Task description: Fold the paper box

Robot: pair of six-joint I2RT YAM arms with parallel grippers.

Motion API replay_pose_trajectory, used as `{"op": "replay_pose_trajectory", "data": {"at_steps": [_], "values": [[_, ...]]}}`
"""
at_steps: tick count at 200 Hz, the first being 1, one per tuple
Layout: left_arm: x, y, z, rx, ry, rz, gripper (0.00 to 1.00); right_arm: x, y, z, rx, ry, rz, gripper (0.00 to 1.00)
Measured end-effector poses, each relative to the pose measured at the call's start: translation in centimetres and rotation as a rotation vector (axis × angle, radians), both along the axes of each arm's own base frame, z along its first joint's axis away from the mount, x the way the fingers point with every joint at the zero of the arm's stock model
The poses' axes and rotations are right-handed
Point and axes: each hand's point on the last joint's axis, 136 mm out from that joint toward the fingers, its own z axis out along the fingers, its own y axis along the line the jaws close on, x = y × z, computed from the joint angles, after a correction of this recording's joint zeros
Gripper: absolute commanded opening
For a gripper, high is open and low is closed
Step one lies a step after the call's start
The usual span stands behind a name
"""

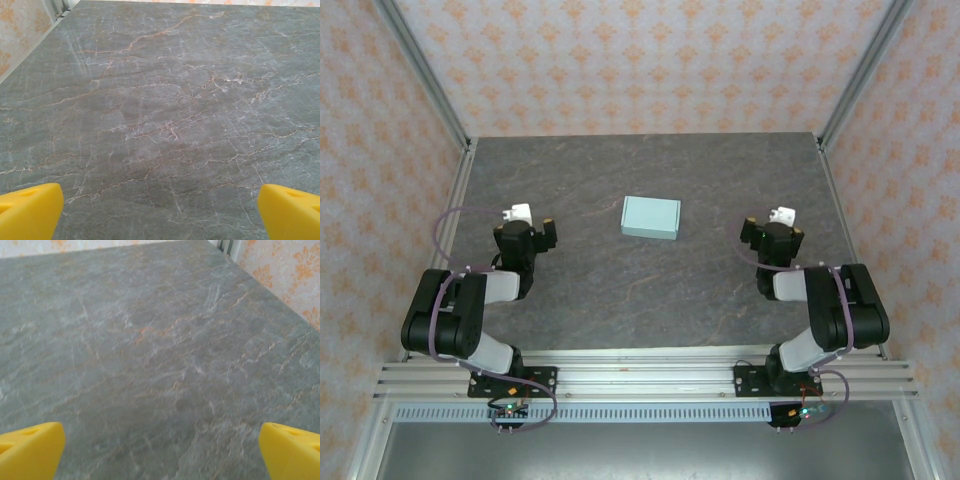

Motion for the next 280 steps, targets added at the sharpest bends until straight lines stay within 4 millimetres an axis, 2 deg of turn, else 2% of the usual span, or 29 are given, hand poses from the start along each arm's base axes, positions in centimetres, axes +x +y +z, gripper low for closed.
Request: {"op": "replay_pose_trajectory", "data": {"at_steps": [35,280], "values": [[0.11,-0.63,0.15,0.01,-0.004,-0.019,1.0,0.37,-0.15,0.24,0.029,-0.008,0.005,0.99],[0.12,-0.62,0.15,0.011,-0.004,-0.019,1.0,0.3,0.08,-0.06,0.037,0.004,0.016,0.99]]}}
